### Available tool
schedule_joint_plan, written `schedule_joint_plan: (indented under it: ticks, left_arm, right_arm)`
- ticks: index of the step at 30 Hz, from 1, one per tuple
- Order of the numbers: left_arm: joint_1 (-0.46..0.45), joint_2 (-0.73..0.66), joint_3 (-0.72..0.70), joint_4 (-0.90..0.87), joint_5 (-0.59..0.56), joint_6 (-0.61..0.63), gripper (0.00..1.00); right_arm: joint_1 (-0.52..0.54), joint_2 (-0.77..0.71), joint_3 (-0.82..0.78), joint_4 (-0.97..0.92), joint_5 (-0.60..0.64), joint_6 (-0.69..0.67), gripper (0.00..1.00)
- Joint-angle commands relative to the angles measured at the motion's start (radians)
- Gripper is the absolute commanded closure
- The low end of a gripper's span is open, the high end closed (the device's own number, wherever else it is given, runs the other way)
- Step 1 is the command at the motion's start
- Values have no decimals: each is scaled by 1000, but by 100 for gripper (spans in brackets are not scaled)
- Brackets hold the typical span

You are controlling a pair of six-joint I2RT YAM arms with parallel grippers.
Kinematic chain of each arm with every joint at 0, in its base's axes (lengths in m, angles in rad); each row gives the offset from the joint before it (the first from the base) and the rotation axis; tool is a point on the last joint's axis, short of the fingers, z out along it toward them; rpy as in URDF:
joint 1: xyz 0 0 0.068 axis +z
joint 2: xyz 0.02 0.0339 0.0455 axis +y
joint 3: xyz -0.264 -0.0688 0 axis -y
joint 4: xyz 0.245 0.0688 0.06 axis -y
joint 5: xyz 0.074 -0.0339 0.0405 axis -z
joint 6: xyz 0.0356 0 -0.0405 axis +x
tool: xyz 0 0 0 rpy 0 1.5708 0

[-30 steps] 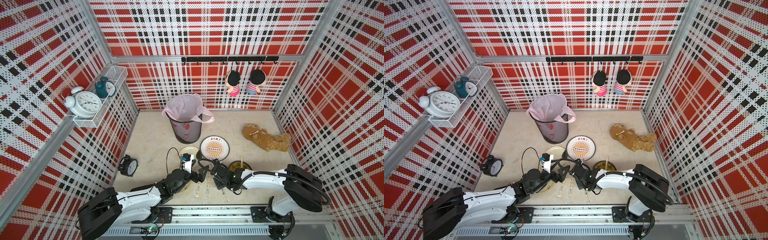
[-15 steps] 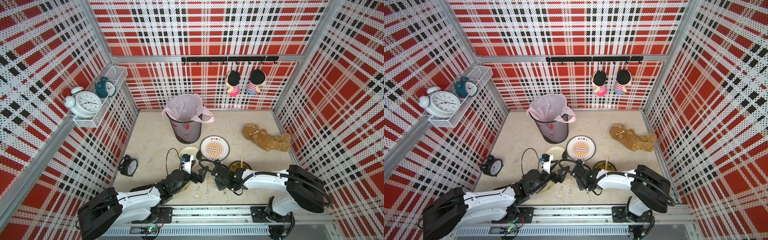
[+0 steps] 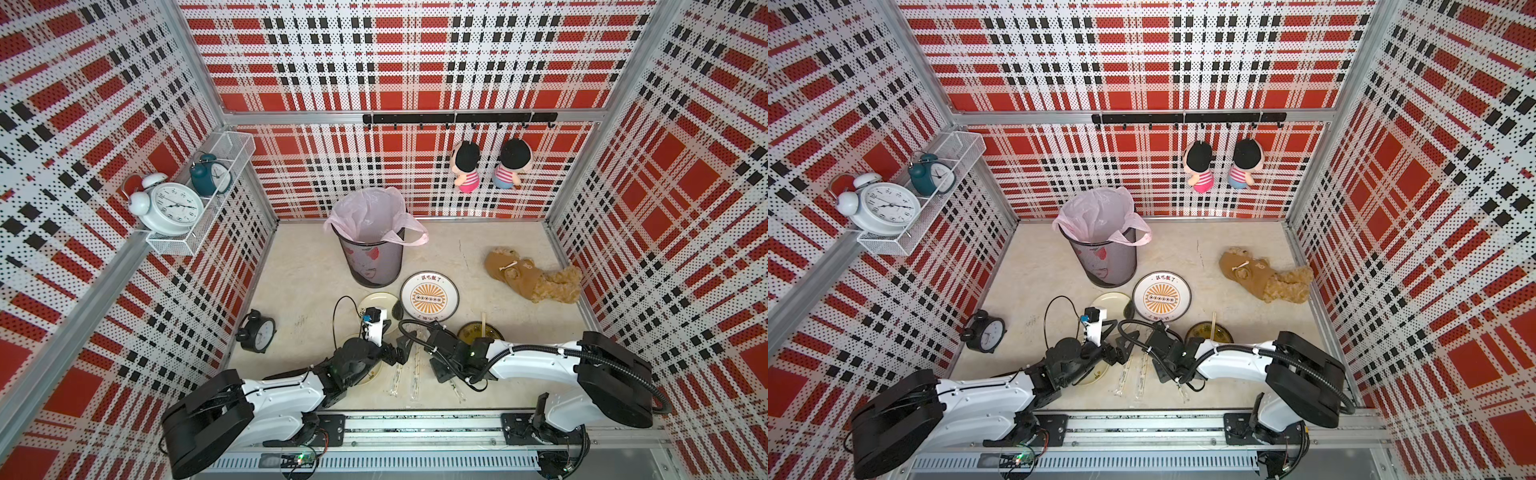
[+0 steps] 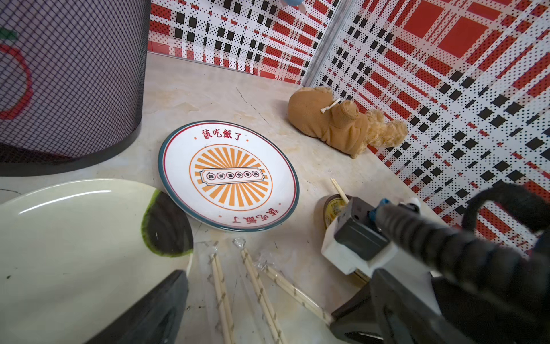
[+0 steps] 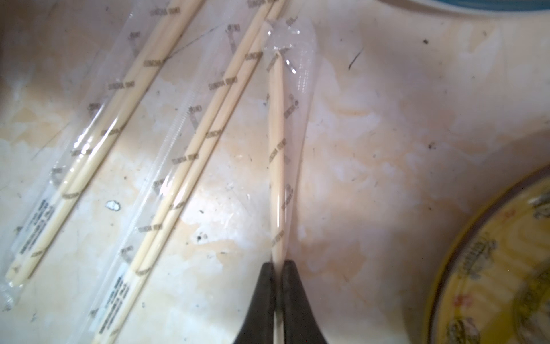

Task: Remove the packaging of disposable chopsticks
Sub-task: Pick up the disposable chopsticks from the center of the board.

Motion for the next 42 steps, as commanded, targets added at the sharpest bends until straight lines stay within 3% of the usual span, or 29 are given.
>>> schedule_joint_plan:
  ticks: [1,7,10,14,18,25,35,42]
  left_arm:
    - [16,16,-11,79,50,2,1]
    - [32,8,3,110,112,11,1]
    - [61,-2,-24,206,206,-9,0]
    - [112,-18,-46,319,352,-52,2]
    - [112,-32,-42,354,378,-48,3]
    - [132,-26,-3,427,474,-32,4]
    - [116,55,56,541,449,-21,11]
    - [-12,77,138,472,306,111,19]
  right_arm:
    - [-3,-64,-21,56,7,-18,93]
    - [-13,-130,-64,160,34,-50,93]
    - [-40,-179,-105,243,37,-74,93]
    - [-107,-289,-201,451,-60,-150,92]
    - [-126,-368,-242,544,-77,-223,93]
    - [-279,-480,-337,778,-349,-326,94]
    - [-299,-580,-389,889,-515,-438,95]
    - [-300,-582,-419,982,-614,-457,95]
